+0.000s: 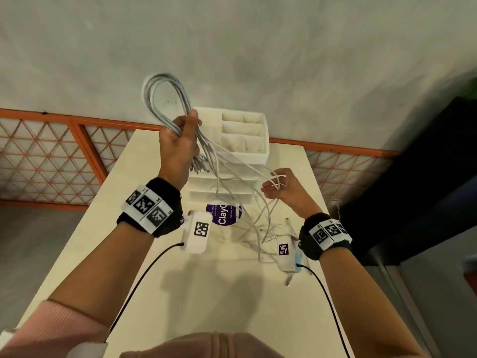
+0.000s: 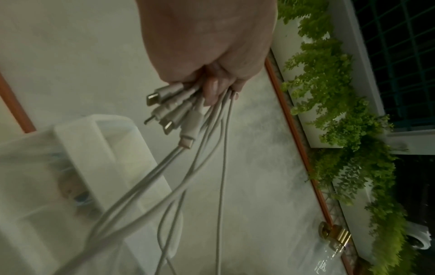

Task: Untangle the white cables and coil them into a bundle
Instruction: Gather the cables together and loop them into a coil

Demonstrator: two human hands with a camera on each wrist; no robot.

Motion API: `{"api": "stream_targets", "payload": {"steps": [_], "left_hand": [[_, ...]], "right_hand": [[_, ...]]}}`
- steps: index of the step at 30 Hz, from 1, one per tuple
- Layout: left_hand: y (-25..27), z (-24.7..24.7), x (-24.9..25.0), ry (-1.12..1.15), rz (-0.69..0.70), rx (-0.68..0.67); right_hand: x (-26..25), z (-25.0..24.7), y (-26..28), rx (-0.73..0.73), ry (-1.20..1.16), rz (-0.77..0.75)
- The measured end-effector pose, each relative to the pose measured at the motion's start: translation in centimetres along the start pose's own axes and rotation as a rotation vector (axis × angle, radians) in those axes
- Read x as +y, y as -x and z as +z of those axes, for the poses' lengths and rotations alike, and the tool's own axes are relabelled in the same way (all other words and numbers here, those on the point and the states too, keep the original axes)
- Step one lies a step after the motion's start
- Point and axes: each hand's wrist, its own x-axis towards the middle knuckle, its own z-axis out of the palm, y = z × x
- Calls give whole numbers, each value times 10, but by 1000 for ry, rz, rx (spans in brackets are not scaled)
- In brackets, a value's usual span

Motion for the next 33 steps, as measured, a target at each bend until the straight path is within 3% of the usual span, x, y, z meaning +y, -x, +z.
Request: {"api": "stream_targets", "payload": {"steps": [3, 6, 9, 13, 15, 17, 20, 24, 26, 28, 33], "left_hand": [[-13, 4, 11, 11, 38, 2], [-19, 6, 13, 12, 20, 31], [-18, 7, 6, 14, 2, 29], [-22, 3, 8, 40, 26, 41], [-24, 0, 12, 48, 42, 58], [-24, -2, 14, 50, 47, 59], [-18, -1, 10, 11, 32, 4], [-7, 2, -2, -58, 7, -73], [-4, 4, -5, -106, -8, -83], [1, 5, -8, -173, -24, -137], [26, 13, -12, -498, -118, -452]], "right_hand": [[11, -2, -2, -13, 208, -83], [17, 0, 9, 34, 45, -86], [16, 2, 19, -95, 75, -77], [31, 0, 13, -273, 674, 53], [46, -4, 13, -240, 988, 144], [61, -7, 17, -182, 1132, 276], [70, -9, 14, -250, 1049, 429], [25, -12, 2, -338, 943, 477], [-16, -16, 0, -353, 883, 398], [-59, -15, 3, -323, 718, 225], [-117, 15, 10, -240, 235, -259]]}}
